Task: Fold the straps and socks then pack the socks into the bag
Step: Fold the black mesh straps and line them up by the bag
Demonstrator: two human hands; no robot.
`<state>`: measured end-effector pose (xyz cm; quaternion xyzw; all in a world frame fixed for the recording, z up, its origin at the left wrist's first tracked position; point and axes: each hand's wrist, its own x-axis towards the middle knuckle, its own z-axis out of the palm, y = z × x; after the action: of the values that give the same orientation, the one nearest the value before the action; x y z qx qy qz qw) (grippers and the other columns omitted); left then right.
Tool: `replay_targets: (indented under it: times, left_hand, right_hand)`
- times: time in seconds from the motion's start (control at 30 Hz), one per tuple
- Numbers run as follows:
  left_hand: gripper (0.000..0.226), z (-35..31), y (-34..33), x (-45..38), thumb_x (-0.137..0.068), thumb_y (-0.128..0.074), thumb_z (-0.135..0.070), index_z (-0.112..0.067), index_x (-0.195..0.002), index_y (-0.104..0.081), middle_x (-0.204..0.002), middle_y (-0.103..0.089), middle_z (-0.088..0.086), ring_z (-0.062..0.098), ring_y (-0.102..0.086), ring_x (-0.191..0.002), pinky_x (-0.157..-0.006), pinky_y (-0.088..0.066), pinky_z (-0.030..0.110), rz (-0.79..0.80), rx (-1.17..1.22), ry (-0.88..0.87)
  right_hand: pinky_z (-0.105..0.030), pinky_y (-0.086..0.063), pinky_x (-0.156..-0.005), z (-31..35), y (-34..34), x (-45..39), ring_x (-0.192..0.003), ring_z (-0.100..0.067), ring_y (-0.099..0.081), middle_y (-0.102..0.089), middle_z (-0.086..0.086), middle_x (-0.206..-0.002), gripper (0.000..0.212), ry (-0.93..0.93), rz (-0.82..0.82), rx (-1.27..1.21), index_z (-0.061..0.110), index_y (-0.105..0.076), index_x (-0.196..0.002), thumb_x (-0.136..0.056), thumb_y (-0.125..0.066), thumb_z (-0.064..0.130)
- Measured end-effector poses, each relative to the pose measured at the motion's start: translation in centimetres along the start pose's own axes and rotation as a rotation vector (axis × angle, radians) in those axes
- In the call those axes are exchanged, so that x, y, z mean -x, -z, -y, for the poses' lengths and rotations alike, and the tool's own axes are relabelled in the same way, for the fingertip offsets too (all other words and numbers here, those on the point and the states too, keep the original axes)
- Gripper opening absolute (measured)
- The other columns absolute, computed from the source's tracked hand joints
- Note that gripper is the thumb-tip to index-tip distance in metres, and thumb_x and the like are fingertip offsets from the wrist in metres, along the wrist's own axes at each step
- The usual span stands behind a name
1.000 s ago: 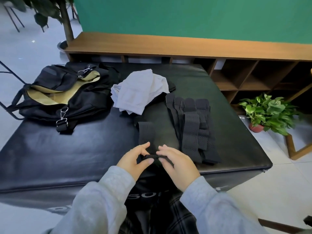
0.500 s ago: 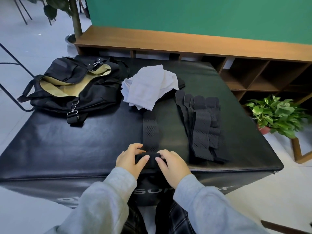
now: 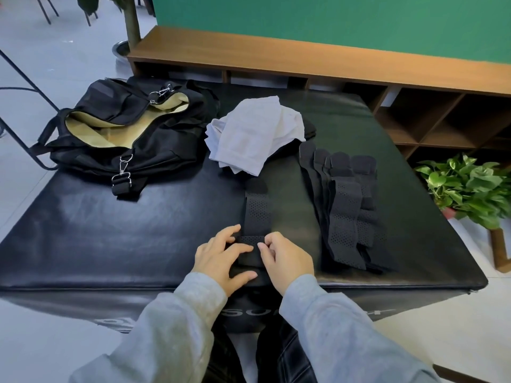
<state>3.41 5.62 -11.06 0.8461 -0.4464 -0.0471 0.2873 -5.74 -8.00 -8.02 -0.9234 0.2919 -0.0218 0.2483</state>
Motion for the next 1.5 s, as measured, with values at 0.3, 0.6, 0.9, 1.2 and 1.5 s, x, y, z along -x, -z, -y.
replay_targets:
  times: [0.3, 0.6, 0.9, 1.2, 1.5]
  left_hand:
    - [0.045, 0.0, -0.1, 0.1, -0.076, -0.046, -0.042, -0.037, -0.120, -0.045, -0.122, -0.060, -0.012, 0.001, -0.042, -0.117, -0.097, -0.014, 0.013, 0.022, 0.056, -0.022]
    - [0.042, 0.5, -0.7, -0.2, -0.075, -0.047, -0.053, -0.048, -0.116, -0.045, -0.117, -0.058, -0.023, 0.021, -0.055, -0.108, -0.094, -0.046, 0.039, -0.018, 0.228, 0.111]
    - [0.037, -1.3, 0.3, -1.1, -0.085, -0.066, -0.024, -0.041, -0.107, -0.041, -0.084, -0.061, -0.024, -0.007, -0.050, -0.089, -0.075, -0.034, 0.006, -0.070, 0.445, 0.347]
    - [0.023, -1.8, 0.3, -1.6, -0.082, -0.068, -0.015, -0.030, -0.086, -0.053, -0.083, -0.054, -0.013, 0.002, -0.050, -0.081, -0.075, -0.036, 0.007, -0.095, 0.280, 0.295]
    - [0.045, -1.2, 0.4, -1.9, -0.078, -0.073, -0.020, -0.019, -0.121, -0.057, -0.110, -0.046, -0.011, 0.009, -0.040, -0.107, -0.094, -0.033, 0.020, 0.006, 0.137, 0.201]
  right_hand:
    - [-0.011, -0.032, -0.091, -1.9, -1.7, 1.7, -0.103, -0.002, -0.042, -0.047, 0.010, -0.115, 0.037, 0.276, -0.235, -0.217, 0.020, -0.055, -0.113, -0.079, -0.049, 0.035]
    - [-0.026, -0.036, -0.094, -2.3, -2.3, 1.0, -0.110, -0.011, -0.041, -0.055, 0.002, -0.116, 0.038, 0.322, -0.201, -0.145, 0.015, -0.059, -0.108, -0.076, -0.044, 0.028]
    - [-0.014, -0.035, -0.085, -1.9, -1.0, 0.5, -0.093, -0.006, -0.045, -0.050, 0.013, -0.097, 0.025, 0.150, -0.151, -0.300, 0.015, -0.057, -0.113, -0.095, -0.048, 0.029]
    - [-0.015, -0.038, -0.079, -1.4, -0.8, -0.3, -0.082, -0.004, -0.046, -0.052, 0.013, -0.094, 0.024, 0.044, -0.129, -0.329, 0.021, -0.053, -0.118, -0.095, -0.052, 0.025]
    - [-0.016, -0.038, -0.077, -1.4, -0.2, -0.8, -0.074, -0.002, -0.041, -0.045, 0.015, -0.102, 0.037, 0.132, -0.041, -0.208, 0.027, -0.049, -0.129, -0.092, -0.052, 0.029]
